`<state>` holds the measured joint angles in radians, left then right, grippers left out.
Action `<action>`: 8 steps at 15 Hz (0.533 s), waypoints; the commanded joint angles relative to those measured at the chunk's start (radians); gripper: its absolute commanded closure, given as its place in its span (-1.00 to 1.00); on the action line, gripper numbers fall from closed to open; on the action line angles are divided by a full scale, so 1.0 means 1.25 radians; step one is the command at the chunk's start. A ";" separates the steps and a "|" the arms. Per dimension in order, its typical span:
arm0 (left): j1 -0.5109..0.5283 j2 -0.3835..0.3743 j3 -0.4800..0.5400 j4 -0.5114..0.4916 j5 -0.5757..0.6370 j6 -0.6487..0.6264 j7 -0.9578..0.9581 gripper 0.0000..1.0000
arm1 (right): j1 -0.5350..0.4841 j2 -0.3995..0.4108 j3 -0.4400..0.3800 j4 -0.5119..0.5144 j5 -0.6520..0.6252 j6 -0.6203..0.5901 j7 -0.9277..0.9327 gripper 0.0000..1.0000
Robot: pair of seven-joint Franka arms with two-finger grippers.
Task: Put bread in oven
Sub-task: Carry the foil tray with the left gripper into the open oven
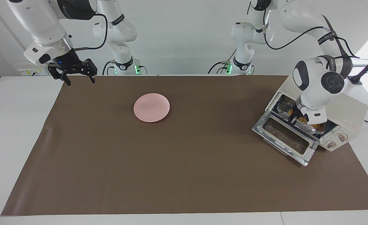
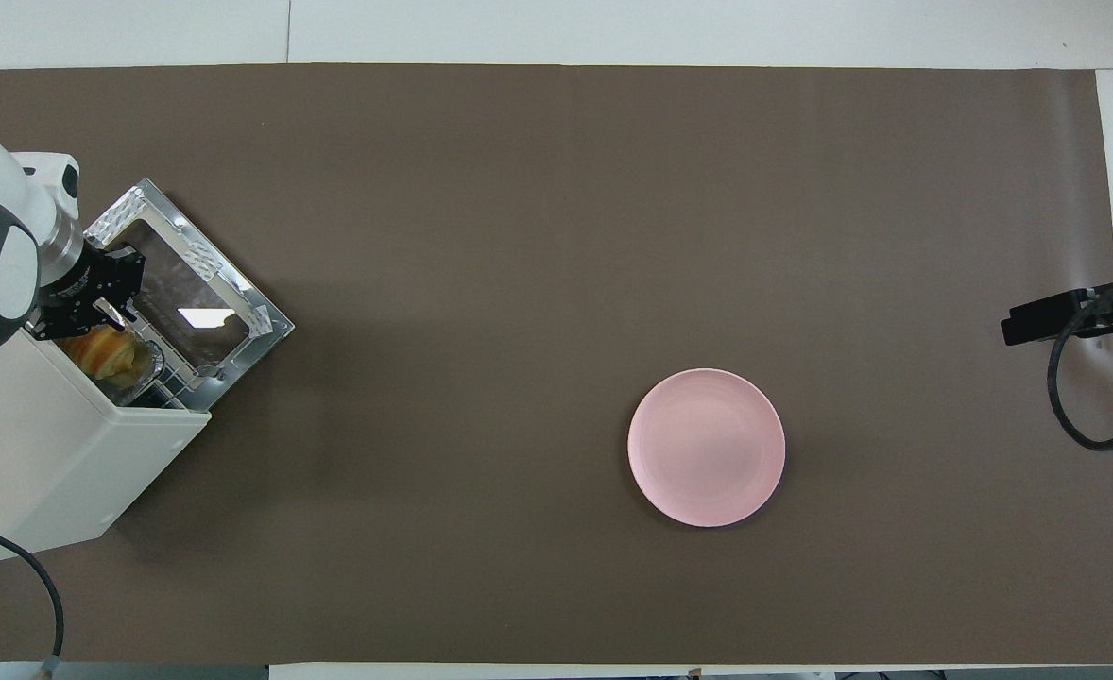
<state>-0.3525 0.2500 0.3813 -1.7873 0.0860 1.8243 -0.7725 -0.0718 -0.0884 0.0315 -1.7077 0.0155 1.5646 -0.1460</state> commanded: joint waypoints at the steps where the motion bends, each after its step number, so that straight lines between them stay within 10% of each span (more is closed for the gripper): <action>1: 0.001 -0.027 0.001 -0.035 0.023 0.017 0.019 -1.00 | -0.006 -0.009 0.002 -0.009 0.008 -0.002 0.010 -1.00; 8: -0.026 -0.011 -0.002 0.044 0.048 0.017 0.077 -1.00 | -0.006 -0.009 0.002 -0.009 0.008 -0.002 0.010 -1.00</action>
<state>-0.3672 0.2493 0.3649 -1.7578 0.1103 1.8580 -0.7253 -0.0718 -0.0884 0.0315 -1.7077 0.0155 1.5646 -0.1460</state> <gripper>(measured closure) 0.004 0.000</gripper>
